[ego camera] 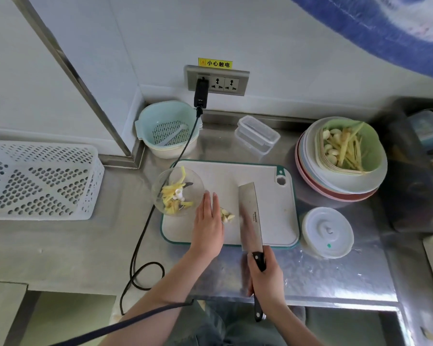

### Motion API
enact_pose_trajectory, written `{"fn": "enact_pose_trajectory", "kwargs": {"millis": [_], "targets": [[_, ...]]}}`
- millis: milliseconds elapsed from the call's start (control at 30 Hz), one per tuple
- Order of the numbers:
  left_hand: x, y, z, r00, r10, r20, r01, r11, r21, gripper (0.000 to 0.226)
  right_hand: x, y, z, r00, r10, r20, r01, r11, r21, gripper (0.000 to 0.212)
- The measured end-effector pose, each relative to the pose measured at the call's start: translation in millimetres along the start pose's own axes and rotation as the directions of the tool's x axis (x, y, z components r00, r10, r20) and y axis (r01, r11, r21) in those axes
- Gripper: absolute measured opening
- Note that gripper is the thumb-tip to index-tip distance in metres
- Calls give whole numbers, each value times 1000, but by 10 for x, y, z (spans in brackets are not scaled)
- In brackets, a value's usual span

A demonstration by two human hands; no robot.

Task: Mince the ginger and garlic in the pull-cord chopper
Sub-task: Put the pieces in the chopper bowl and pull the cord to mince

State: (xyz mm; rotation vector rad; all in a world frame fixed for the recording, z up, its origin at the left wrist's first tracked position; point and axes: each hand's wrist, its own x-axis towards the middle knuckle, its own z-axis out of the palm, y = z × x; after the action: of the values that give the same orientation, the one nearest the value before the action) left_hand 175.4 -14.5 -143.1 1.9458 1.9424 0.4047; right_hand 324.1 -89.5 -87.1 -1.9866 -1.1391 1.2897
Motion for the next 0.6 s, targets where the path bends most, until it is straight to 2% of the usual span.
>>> {"fn": "enact_pose_trajectory", "kwargs": {"millis": [133,333,433,600], "targets": [[36,65,-49,996,-90,-18,85,978,-192,59,0,110,116,999,36,10,-37,996,75,10],[-83,74,-83,991,-128,27,124,857,-500,51,-2,71,302,999,36,1,-35,993,113,14],[-75,124,-66,991,-113,66,131,838,-530,51,12,69,339,999,26,-25,-23,993,113,14],[-97,194,-1,995,13,97,33,885,-464,48,4,63,346,999,23,-45,-18,992,123,10]]}}
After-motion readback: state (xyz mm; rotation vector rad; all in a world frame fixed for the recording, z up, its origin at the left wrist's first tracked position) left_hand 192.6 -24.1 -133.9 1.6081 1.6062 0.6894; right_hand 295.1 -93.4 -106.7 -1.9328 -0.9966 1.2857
